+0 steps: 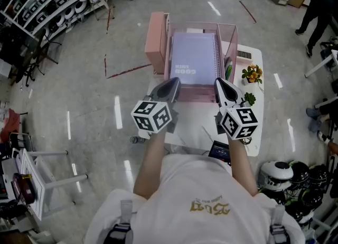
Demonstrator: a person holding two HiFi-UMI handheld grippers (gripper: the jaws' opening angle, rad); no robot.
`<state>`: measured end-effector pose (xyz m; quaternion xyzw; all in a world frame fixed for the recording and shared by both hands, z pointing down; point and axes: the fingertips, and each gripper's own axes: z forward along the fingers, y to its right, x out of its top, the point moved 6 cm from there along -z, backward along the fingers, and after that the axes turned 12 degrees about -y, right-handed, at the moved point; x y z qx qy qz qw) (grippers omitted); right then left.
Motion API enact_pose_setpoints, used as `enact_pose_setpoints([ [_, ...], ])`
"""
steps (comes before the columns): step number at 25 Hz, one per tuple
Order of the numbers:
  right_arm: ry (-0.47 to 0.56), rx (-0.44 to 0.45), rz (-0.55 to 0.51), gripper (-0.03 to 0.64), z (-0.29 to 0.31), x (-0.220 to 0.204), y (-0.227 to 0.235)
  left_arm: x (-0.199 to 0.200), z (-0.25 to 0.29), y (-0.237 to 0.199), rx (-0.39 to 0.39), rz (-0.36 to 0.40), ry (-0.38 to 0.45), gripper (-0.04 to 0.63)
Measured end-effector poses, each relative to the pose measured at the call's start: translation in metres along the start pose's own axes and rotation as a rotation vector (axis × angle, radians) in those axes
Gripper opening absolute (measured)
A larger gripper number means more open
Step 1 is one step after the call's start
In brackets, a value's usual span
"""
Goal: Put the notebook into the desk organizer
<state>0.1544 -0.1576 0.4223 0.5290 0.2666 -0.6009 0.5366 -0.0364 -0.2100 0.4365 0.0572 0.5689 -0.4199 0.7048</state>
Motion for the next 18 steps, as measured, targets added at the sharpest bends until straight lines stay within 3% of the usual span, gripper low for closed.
enact_pose_setpoints([
  [18,0.005,0.025,-0.004,0.009,0.001,-0.001,-0.011,0.001,-0.007,-0.004,-0.011,-0.011,0.008,0.017],
])
